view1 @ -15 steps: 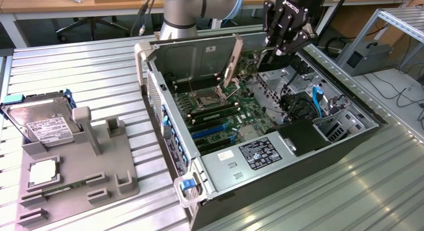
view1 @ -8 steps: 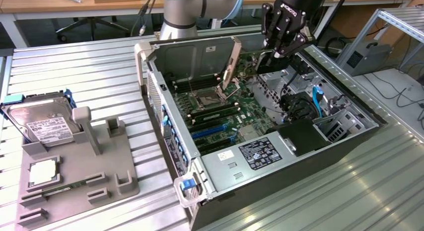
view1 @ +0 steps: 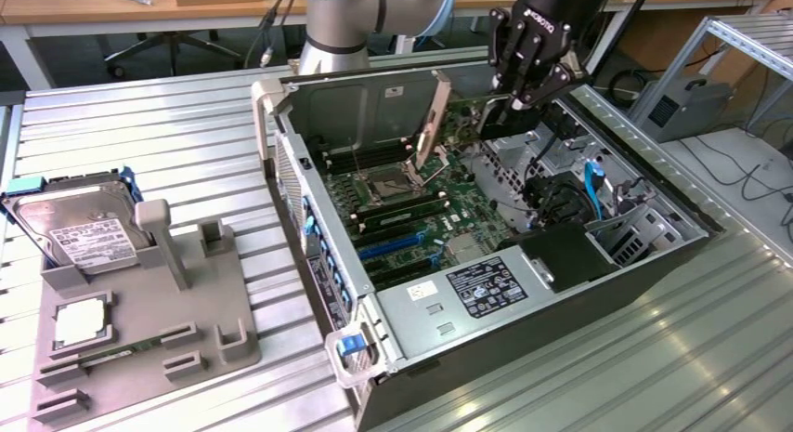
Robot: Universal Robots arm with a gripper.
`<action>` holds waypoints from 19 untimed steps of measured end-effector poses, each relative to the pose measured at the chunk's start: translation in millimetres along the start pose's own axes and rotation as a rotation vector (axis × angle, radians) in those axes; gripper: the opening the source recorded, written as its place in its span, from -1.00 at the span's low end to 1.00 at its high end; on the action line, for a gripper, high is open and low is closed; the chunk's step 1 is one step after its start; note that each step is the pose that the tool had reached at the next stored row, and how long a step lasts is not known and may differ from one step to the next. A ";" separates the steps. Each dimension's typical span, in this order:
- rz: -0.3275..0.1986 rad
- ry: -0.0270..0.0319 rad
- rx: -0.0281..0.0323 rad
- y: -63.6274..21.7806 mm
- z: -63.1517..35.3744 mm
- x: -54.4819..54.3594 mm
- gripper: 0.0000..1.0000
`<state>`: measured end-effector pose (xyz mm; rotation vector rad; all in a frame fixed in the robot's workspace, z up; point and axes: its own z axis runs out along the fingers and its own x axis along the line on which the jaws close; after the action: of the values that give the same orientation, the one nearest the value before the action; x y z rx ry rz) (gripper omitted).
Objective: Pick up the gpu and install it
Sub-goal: 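Insert the gpu into the slot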
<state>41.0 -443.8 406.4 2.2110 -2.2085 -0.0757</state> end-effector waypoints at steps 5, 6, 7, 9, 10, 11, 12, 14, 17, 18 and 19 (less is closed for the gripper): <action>0.000 0.0000 0.0000 -0.1 1.8 0.1 -0.46; 0.000 0.0000 0.0000 -0.1 2.0 0.0 -0.46; 0.000 0.0000 0.0000 -0.1 2.3 0.1 -0.46; 0.000 0.0000 0.0000 -0.1 2.9 0.1 -0.46; 0.000 0.0000 0.0000 -0.1 3.3 0.1 -0.46; 0.000 -0.0001 0.0000 -0.2 3.7 0.1 -0.46; 0.000 -0.0001 0.0000 -0.2 4.3 0.1 -0.46; 0.000 -0.0002 0.0001 -0.3 6.6 0.2 -0.46; 0.000 0.0000 0.0000 -0.5 11.0 0.3 -0.46; 0.000 0.0002 0.0000 -0.7 14.5 0.3 -0.46; 0.000 0.0001 0.0000 -0.6 14.5 0.4 -0.46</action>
<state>41.0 -443.8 391.8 2.2109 -2.2085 -0.0756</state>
